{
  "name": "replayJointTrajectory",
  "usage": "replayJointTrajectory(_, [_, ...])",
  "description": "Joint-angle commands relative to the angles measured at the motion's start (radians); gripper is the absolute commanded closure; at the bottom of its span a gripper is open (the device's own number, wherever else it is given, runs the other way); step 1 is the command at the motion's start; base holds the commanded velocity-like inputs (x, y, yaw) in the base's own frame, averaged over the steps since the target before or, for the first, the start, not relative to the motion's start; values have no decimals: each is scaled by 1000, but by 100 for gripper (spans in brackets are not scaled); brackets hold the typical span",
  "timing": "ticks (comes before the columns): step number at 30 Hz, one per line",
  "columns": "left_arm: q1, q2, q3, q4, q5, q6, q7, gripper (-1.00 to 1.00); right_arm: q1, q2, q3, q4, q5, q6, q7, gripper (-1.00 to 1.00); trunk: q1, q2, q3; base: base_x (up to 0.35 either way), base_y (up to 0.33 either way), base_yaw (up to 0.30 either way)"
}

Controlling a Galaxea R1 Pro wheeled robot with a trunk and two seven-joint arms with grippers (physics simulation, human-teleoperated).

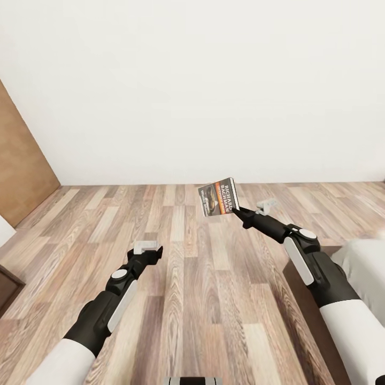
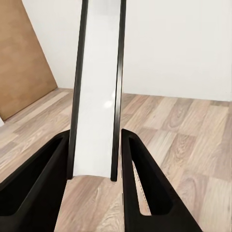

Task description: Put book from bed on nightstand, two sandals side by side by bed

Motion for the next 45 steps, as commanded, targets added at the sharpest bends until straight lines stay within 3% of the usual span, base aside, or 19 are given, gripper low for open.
replayJointTrajectory(1, [-1, 1, -4, -2, 11, 3, 10, -100, -1, -1, 1, -1, -14, 9, -1, 100, 0, 0, -1, 331, 0, 0])
replayJointTrajectory(45, [0, 1, -3, 4, 11, 3, 10, -100, -1, -1, 3, 0, -12, 9, -2, 100, 0, 0, -1, 330, 0, -16])
